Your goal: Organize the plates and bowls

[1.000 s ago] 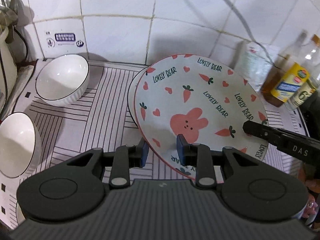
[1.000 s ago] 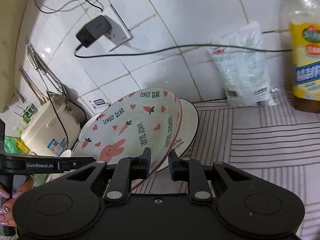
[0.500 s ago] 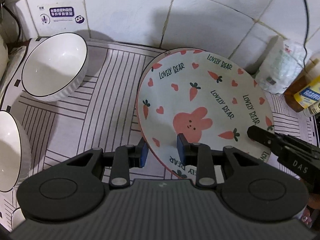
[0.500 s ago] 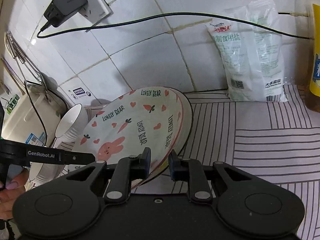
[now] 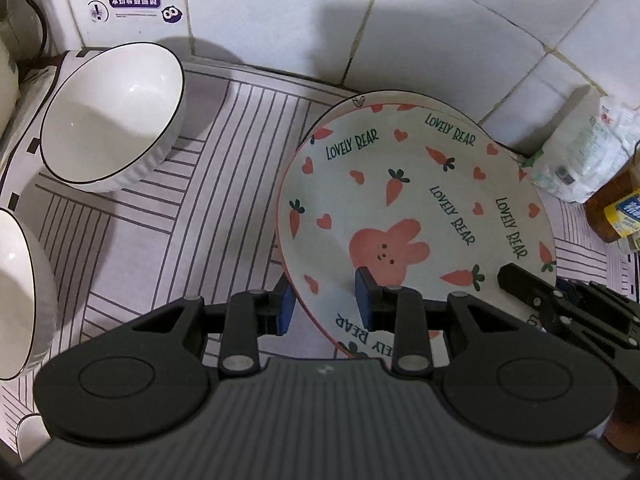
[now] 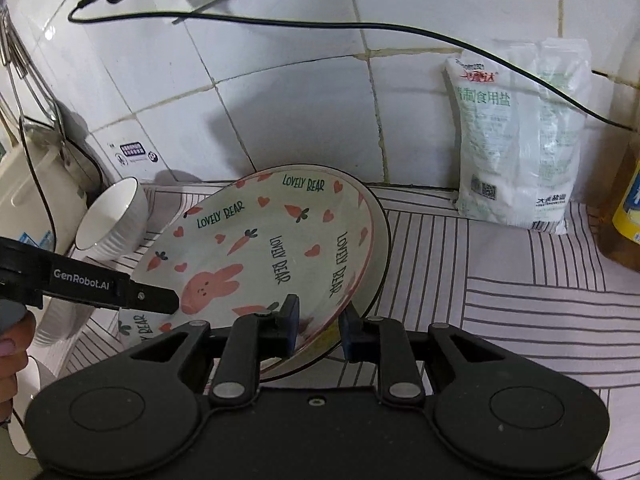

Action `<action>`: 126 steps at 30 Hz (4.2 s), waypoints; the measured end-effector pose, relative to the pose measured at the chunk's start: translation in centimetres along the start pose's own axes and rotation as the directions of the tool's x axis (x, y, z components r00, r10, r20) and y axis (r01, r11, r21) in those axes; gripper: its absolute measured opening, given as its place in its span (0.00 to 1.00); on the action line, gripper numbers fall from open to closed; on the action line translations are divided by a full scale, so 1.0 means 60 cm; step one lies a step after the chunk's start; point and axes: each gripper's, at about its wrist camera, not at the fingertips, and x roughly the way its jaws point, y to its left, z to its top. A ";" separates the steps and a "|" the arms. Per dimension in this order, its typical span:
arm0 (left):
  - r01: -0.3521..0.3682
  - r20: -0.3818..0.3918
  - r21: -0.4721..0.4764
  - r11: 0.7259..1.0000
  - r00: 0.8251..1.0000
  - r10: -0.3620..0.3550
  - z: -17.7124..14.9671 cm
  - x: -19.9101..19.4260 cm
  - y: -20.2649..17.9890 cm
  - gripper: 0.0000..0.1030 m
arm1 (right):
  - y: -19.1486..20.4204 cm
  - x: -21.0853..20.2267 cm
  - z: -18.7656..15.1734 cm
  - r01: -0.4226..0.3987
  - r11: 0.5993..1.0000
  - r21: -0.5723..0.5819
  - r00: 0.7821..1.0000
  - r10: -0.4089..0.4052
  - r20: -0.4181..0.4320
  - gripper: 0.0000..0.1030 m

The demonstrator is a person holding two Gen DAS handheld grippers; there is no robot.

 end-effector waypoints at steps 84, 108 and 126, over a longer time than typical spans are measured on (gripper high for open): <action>0.140 -0.023 0.638 0.757 0.986 -0.164 -0.305 -0.160 -0.457 0.80 | -0.156 -0.468 -0.360 0.386 0.889 0.247 0.860 -0.443 0.251 0.83; 0.268 -0.220 0.687 0.676 0.963 -0.158 -0.361 0.016 -0.568 0.55 | -0.309 -0.401 -0.468 0.406 0.804 0.435 0.829 -0.525 0.195 0.58; 0.354 -0.264 0.615 0.705 0.934 -0.238 -0.354 0.026 -0.559 0.24 | -0.353 -0.415 -0.470 0.278 0.780 0.560 0.868 -0.454 0.203 0.25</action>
